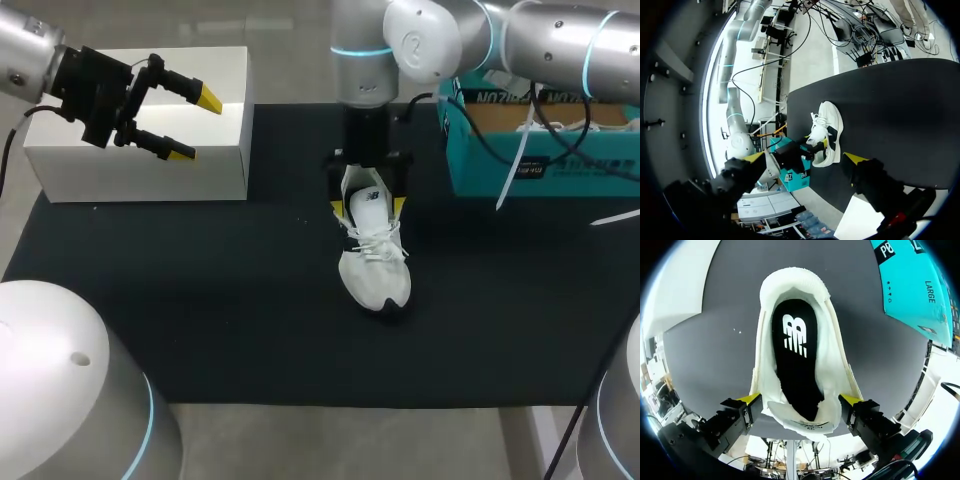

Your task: Take the shoe out of the shoebox, open the shoe tongue, remove and reinsert the insole, then place the shoe into the shoebox

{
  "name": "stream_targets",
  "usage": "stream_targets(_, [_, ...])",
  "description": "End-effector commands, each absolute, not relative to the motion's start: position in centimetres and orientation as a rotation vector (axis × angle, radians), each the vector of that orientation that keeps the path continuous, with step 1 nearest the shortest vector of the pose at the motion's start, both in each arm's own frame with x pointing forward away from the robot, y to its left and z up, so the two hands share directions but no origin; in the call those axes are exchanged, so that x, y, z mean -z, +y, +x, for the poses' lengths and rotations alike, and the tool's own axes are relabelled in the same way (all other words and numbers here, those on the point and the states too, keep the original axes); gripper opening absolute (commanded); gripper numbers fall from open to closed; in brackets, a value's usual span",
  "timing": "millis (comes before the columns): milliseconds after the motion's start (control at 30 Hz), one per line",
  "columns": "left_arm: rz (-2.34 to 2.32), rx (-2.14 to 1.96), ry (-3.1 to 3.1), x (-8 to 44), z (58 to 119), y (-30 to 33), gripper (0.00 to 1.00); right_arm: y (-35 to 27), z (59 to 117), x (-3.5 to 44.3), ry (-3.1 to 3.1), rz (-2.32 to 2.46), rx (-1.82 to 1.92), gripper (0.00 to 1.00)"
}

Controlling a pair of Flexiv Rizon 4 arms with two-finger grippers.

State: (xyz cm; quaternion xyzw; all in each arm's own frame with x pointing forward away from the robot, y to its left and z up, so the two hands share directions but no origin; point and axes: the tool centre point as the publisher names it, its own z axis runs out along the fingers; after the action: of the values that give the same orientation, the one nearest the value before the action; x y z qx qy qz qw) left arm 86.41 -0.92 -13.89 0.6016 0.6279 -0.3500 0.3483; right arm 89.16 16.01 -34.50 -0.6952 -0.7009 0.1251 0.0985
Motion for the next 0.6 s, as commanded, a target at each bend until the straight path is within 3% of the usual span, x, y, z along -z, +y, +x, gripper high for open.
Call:
stream_targets(33, [1.565,0.906,1.632,13.8,86.5,-0.9,1.00,15.9,88.2,34.3,-2.068,-2.070,-0.362,1.00])
stream_targets(367, [1.565,0.906,1.632,13.8,86.5,-0.9,1.00,16.2,86.1,32.5,-2.056,-2.130,-0.388,0.98])
stream_targets(400, [1.565,0.906,1.632,13.8,86.5,-0.9,1.00,16.3,86.0,32.3,-2.059,-2.133,-0.389,0.75])
stream_targets(433, [1.565,0.906,1.632,13.8,86.5,-0.9,1.00,16.3,85.9,32.2,-2.064,-2.139,-0.381,0.44])
stream_targets(467, [1.565,0.906,1.632,13.8,86.5,-0.9,1.00,16.3,85.8,32.1,-2.068,-2.145,-0.373,0.26])
stream_targets(500, [1.565,0.906,1.632,13.8,86.5,-0.9,1.00,16.3,85.6,32.0,-2.069,-2.149,-0.371,0.00])
stream_targets(600, [1.565,0.906,1.632,13.8,86.5,-0.9,1.00,16.2,85.3,31.9,-2.077,-2.168,-0.322,0.00])
